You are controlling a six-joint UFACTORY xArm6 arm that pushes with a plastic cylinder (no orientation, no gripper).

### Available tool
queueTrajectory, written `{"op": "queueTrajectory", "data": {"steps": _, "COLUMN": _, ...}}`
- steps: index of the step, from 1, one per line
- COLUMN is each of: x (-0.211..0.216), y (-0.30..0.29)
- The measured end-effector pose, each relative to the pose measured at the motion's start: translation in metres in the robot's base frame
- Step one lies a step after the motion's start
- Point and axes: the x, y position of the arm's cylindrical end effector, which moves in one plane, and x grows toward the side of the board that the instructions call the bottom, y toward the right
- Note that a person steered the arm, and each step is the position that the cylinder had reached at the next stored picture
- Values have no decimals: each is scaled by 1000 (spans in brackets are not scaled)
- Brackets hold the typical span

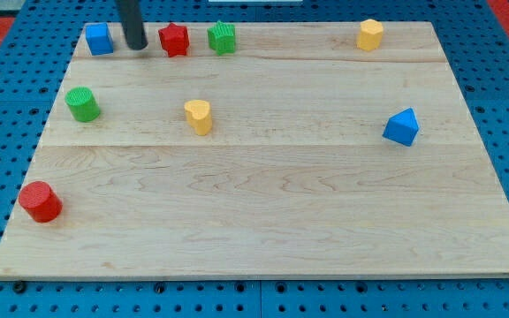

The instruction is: Move the green circle to the right side of the green star

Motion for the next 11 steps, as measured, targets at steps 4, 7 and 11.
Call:
{"op": "queueTrajectory", "data": {"steps": 4, "x": 117, "y": -35}}
{"op": "queueTrajectory", "data": {"steps": 7, "x": 54, "y": 181}}
{"op": "queueTrajectory", "data": {"steps": 11, "x": -21, "y": 246}}
